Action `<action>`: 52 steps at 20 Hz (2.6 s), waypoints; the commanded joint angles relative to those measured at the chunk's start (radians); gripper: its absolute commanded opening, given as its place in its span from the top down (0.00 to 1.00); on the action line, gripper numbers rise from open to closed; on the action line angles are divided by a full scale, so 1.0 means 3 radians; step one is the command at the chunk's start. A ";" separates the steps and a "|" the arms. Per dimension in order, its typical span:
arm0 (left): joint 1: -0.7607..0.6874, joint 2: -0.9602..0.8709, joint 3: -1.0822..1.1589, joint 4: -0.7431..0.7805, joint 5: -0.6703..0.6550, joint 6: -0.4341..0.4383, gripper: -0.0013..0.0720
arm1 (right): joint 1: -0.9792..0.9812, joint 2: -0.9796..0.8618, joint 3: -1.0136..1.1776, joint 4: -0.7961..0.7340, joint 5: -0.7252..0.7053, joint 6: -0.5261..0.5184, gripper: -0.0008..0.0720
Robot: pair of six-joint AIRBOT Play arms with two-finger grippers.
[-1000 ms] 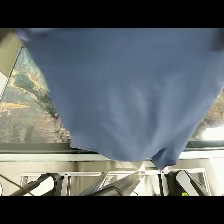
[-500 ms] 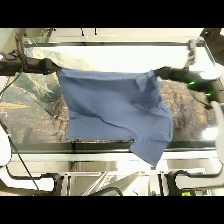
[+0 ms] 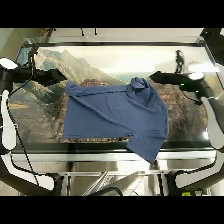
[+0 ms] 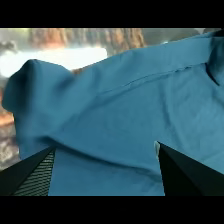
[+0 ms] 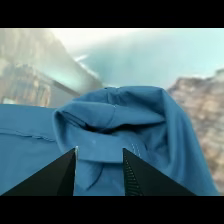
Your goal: Fold the shirts.
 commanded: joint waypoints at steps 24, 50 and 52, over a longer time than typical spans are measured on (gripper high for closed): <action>-0.0033 0.1066 -0.3076 0.0458 0.0444 0.0173 0.84 | -0.2079 0.0900 -0.1186 -0.0628 0.1915 0.0225 0.68; 0.0390 0.1067 -0.3030 0.0449 0.0113 0.0211 0.96 | -0.1146 0.0444 -0.2271 -0.0781 0.1361 0.0126 0.96; 0.0394 0.1068 -0.3020 0.0448 -0.0010 0.0210 0.96 | -0.1146 0.0520 -0.2243 -0.0641 0.1373 0.0111 0.96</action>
